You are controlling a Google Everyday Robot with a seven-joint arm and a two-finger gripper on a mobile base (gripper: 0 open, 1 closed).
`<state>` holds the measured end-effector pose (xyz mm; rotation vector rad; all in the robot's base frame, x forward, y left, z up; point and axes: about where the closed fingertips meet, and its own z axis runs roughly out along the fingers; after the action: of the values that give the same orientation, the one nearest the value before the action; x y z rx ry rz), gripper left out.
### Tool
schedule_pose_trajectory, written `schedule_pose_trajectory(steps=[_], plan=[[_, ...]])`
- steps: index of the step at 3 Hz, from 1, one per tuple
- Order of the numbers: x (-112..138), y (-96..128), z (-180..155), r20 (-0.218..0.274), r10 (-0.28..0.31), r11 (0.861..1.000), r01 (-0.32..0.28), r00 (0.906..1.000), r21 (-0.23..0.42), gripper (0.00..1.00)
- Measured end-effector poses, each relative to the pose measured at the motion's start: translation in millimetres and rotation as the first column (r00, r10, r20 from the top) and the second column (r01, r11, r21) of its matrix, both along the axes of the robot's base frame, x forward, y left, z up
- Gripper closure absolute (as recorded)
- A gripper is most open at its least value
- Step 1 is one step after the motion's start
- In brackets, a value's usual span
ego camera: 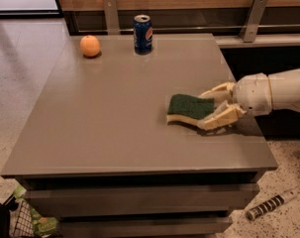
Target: Move sponge near orange
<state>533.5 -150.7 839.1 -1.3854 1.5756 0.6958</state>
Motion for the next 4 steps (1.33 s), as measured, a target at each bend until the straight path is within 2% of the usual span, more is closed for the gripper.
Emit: schedule_pose_trajectory(steps=[1, 2, 3, 4], plan=[[33, 34, 34, -0.014, -0.072, 0.993, 0.071, 0.9973, -0.094, 1.00], [63, 67, 59, -0.021, -0.118, 0.983, 0.114, 0.9928, -0.142, 1.00], [99, 97, 66, -0.028, -0.145, 0.978, 0.139, 0.9891, -0.155, 1.00], [145, 130, 58, -0.045, -0.153, 0.983, 0.147, 0.9872, -0.108, 1.00]])
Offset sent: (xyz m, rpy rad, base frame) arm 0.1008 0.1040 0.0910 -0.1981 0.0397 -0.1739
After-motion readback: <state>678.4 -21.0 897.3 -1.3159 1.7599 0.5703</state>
